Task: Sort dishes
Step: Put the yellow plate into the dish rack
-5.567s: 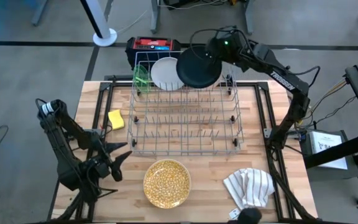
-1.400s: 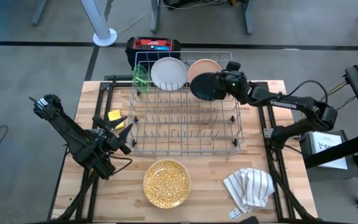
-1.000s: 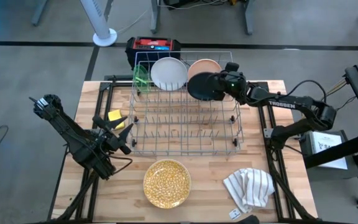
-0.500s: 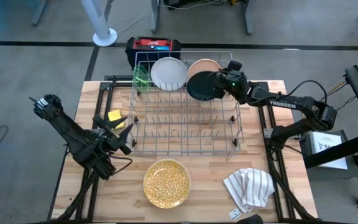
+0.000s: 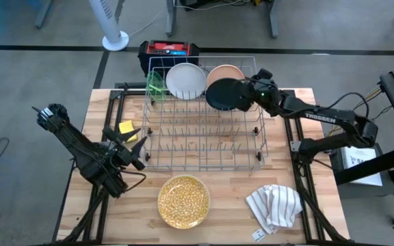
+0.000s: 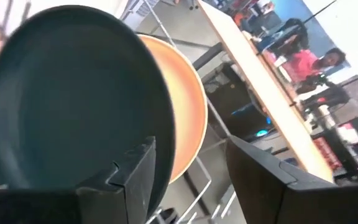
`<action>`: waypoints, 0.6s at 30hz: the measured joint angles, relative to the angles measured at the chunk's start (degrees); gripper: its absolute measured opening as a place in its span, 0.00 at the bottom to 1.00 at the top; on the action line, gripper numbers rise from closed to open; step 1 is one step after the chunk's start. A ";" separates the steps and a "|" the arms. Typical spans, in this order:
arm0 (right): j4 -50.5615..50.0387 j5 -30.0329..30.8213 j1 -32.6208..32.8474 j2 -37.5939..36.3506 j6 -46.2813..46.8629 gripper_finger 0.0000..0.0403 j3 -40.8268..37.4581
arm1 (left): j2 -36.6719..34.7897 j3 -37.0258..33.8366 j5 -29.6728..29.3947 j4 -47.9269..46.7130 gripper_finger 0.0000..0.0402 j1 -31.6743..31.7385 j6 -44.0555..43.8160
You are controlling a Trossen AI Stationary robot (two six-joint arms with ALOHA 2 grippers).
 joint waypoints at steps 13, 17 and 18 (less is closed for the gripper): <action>-3.72 -14.96 1.00 -12.23 5.77 0.46 0.00 | 2.87 0.00 -0.99 11.10 0.41 0.00 -0.66; -3.81 -20.14 1.12 -15.17 8.48 0.45 0.00 | 6.72 0.00 -1.15 16.11 0.41 0.00 -0.66; -3.80 -21.92 1.12 -15.65 9.29 0.45 0.00 | 7.94 0.00 -1.14 17.14 0.41 -0.02 -0.66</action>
